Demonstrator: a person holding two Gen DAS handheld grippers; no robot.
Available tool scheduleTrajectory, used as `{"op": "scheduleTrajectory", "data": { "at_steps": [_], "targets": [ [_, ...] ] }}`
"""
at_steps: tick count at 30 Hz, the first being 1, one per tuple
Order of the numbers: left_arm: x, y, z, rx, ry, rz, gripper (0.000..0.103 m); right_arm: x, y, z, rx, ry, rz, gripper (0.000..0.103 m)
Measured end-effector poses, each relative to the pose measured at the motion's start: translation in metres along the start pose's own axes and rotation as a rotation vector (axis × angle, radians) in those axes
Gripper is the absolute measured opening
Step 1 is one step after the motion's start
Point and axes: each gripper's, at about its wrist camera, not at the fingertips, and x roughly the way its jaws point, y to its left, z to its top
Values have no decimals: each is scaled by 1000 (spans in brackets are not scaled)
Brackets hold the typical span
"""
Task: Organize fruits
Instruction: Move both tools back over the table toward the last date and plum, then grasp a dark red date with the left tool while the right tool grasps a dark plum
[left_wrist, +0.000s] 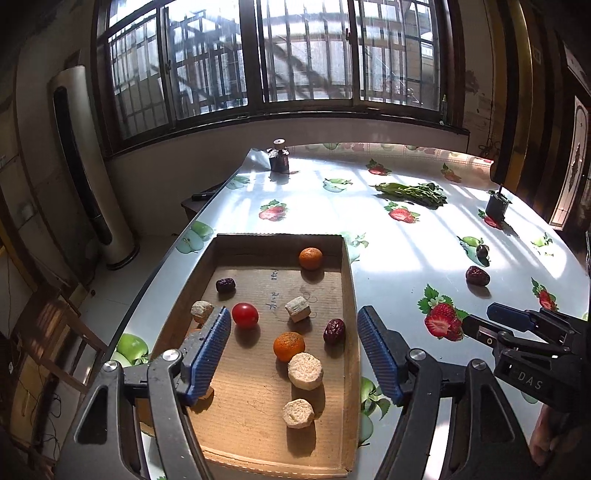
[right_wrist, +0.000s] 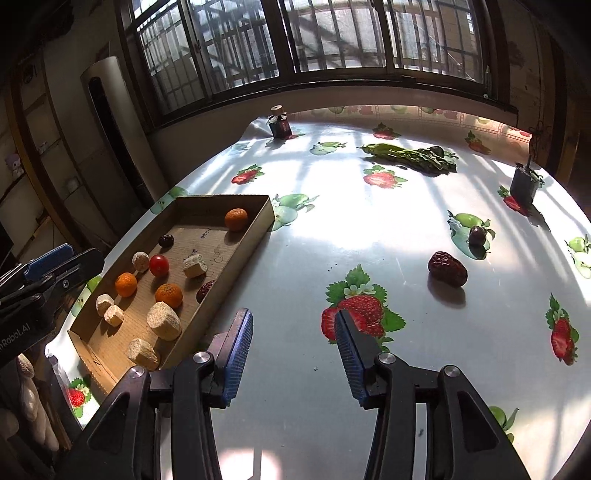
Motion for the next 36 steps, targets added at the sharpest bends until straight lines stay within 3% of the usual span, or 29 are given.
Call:
{"op": "scheduleTrajectory", "data": {
  "at_steps": [10, 19, 26, 30, 36],
  "targets": [
    [8, -54, -3, 76, 27, -43, 73, -26, -85, -12, 122, -22, -88, 55],
    [44, -100, 1, 93, 98, -118, 73, -34, -182, -5, 277, -4, -197, 55],
    [93, -160, 15, 122, 150, -257, 73, -1, -201, 35, 255, 31, -197, 55],
    [130, -184, 25, 66, 211, -369, 73, 33, -209, 60, 275, 67, -154, 55],
    [162, -206, 36, 54, 241, -429, 73, 80, -222, 81, 294, 128, -143, 55]
  ]
}}
